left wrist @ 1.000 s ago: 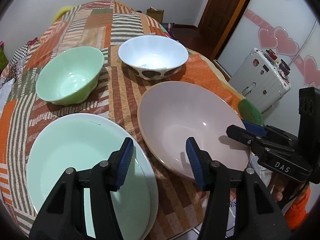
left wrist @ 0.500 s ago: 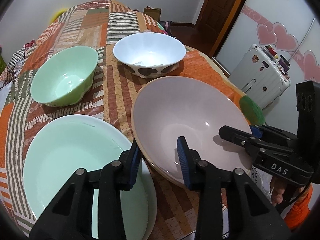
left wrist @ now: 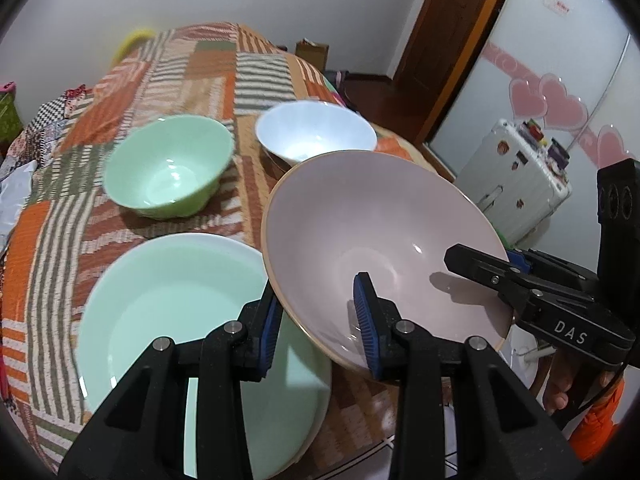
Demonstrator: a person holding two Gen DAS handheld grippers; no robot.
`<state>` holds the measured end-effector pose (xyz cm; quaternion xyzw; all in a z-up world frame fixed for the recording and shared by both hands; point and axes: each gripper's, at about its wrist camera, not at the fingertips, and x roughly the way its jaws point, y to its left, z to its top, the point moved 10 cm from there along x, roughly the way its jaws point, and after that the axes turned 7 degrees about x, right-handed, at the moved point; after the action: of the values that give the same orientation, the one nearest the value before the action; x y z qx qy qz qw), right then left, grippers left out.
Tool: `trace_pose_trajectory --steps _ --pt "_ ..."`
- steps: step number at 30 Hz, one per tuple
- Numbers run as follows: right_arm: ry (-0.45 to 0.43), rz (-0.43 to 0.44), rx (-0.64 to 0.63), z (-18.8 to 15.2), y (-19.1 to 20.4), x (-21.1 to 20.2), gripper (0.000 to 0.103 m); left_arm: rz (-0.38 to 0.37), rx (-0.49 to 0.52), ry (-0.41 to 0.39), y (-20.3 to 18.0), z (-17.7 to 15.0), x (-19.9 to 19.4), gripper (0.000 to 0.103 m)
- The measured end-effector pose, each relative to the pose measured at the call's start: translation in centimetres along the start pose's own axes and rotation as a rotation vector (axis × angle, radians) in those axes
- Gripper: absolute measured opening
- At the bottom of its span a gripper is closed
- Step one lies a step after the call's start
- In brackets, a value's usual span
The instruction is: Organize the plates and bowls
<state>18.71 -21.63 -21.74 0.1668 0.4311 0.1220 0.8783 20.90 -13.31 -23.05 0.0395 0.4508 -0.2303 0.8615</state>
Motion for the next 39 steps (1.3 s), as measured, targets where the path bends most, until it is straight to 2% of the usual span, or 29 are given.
trace_pose_trajectory --steps 10,21,32,39 --pt "0.000 0.046 -0.081 0.2 5.5 1.1 0.031 0.047 -0.056 -0.085 4.3 -0.8 -5.0 0.035" --pt "0.027 0.100 -0.200 -1.0 12.3 3.0 0.031 0.118 -0.149 -0.145 10.3 -4.0 -9.7 0.035" --pt "0.079 0.160 -0.299 -3.1 19.2 5.7 0.031 0.211 -0.246 -0.165 16.7 -7.9 -13.2 0.035" --pt "0.110 0.188 -0.343 -4.3 22.7 7.7 0.031 0.257 -0.296 -0.150 20.0 -10.4 -14.3 0.035"
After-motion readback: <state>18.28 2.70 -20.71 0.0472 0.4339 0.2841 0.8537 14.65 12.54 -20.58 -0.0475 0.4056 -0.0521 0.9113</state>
